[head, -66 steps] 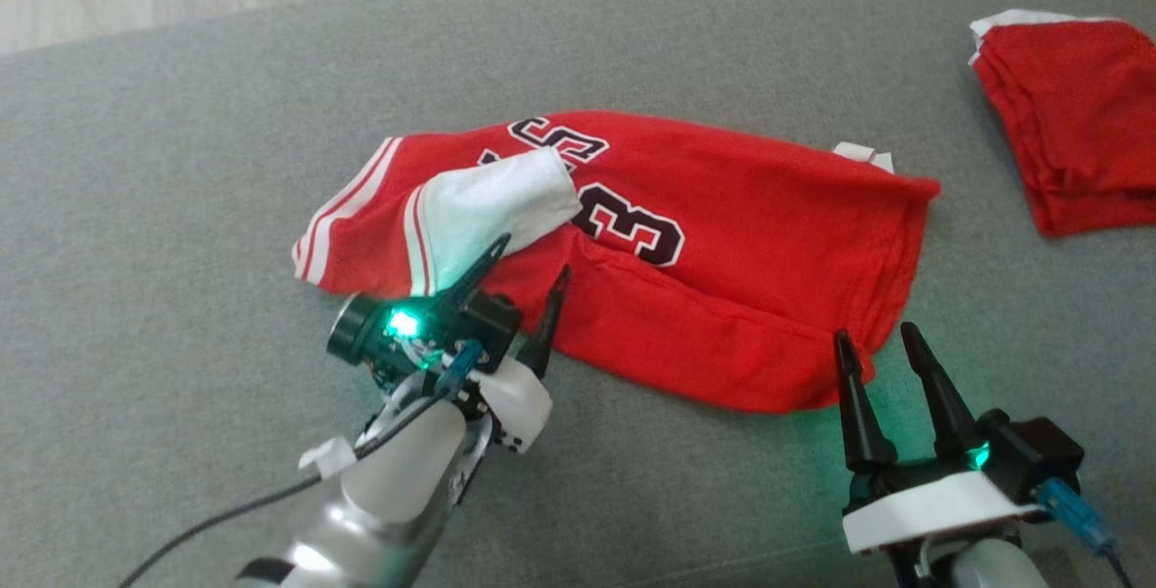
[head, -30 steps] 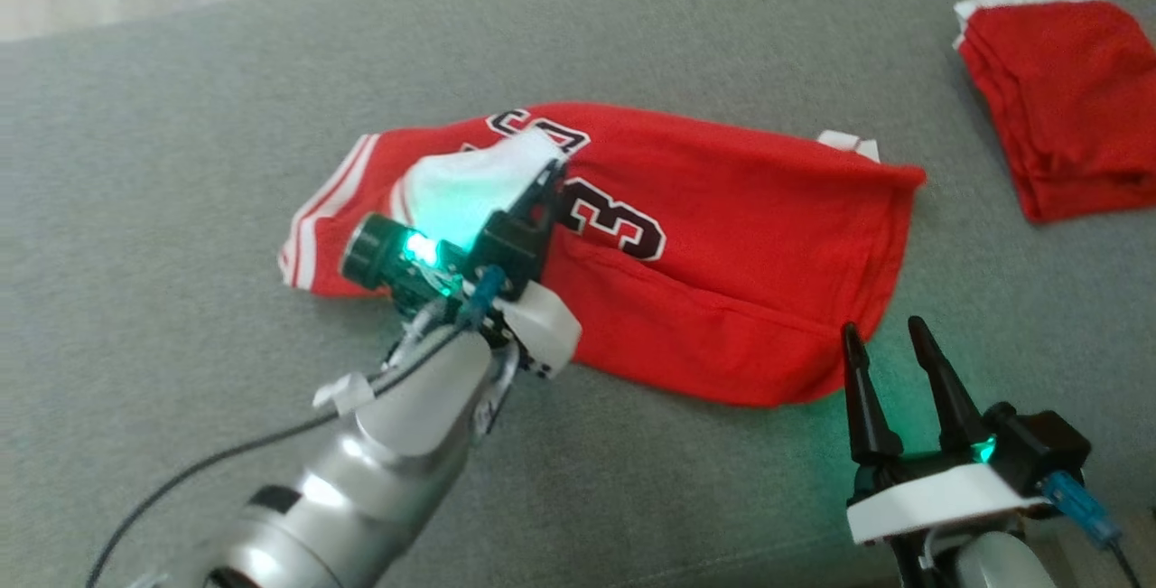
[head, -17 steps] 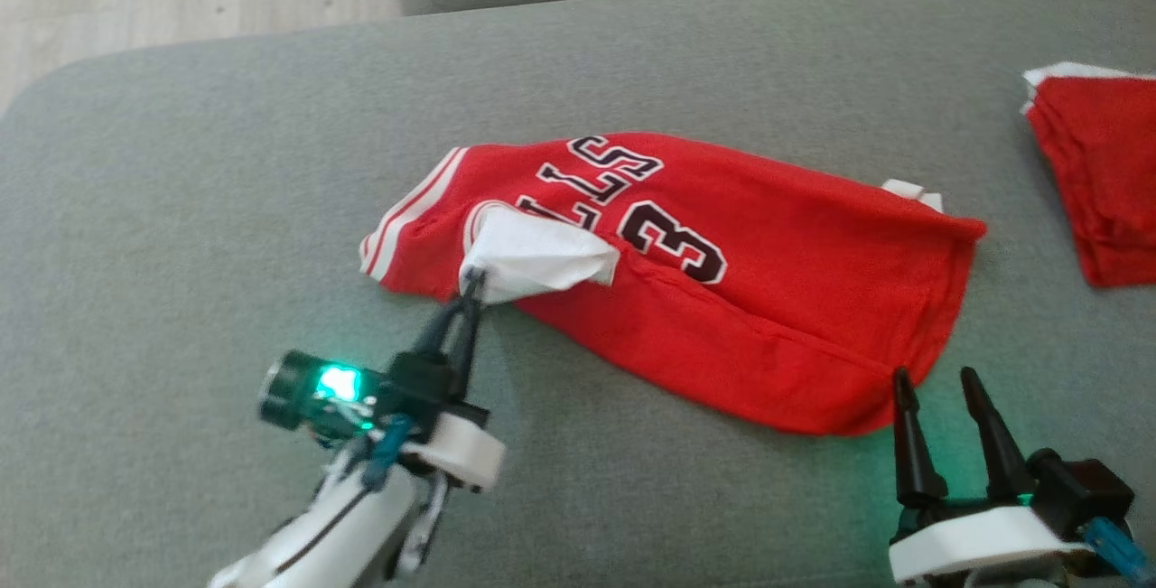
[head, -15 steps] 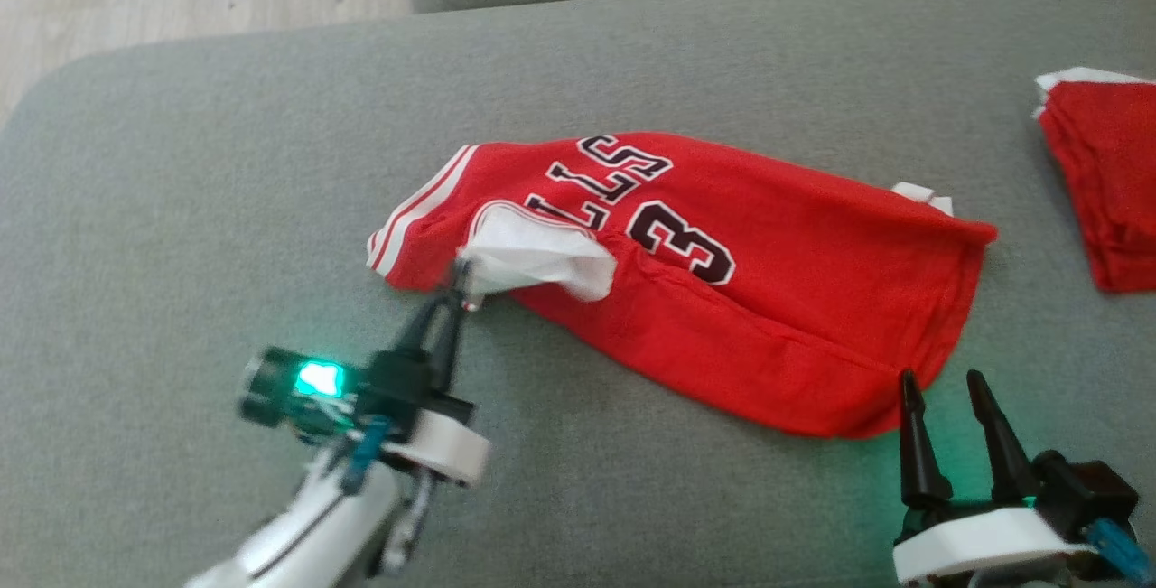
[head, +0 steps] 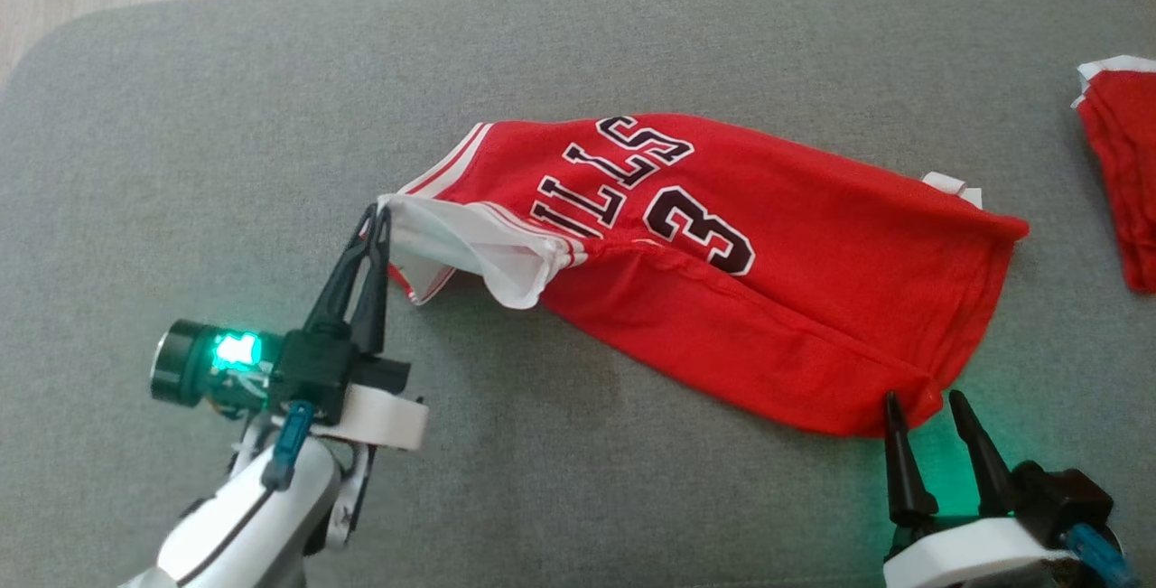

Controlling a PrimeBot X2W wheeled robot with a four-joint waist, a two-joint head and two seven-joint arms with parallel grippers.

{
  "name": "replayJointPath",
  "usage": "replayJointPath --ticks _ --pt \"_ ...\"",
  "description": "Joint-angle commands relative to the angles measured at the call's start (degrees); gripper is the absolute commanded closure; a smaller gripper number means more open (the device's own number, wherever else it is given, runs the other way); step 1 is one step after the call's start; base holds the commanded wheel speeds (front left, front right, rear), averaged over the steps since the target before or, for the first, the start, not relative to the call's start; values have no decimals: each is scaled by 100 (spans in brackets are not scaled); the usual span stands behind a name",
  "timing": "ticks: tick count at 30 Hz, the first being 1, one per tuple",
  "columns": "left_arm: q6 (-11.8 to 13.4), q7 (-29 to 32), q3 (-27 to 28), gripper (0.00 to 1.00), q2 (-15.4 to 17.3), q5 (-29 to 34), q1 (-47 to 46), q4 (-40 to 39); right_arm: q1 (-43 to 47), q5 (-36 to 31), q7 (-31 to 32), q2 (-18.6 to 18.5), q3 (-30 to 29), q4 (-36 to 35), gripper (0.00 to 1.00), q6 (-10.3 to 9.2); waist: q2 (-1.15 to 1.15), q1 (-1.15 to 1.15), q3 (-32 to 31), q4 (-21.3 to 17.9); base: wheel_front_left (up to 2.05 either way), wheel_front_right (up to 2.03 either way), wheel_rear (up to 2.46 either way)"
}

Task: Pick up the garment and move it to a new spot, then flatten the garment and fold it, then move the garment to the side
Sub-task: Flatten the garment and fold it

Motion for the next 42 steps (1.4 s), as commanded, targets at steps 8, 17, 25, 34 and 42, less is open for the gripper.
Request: replayJointPath --ticks 8,17,25,34,42 --pt "121 99 269 100 328 60 -196 -310 -282 -96 -22 -70 41 34 53 -4 0 0 34 1 0 0 0" --pt "168 123 319 100 413 11 -182 -384 -397 -14 -22 -67 49 282 100 -4 0 0 -7 4 0 0 0" --pt "100 -31 631 100 450 -91 -226 -663 -299 -557 -22 -100 -387 -550 100 -4 0 0 -397 -25 0 0 0" --pt "-641 -87 1456 100 591 -199 -1026 -1729 -350 -1398 -22 -680 -1131 -2631 100 -4 0 0 -1061 -32 0 0 0" --pt "-1362 85 1988 100 527 -693 -2552 -1911 -1751 -1365 -22 -2117 -995 -3224 100 -4 0 0 -1073 -270 0 0 0"
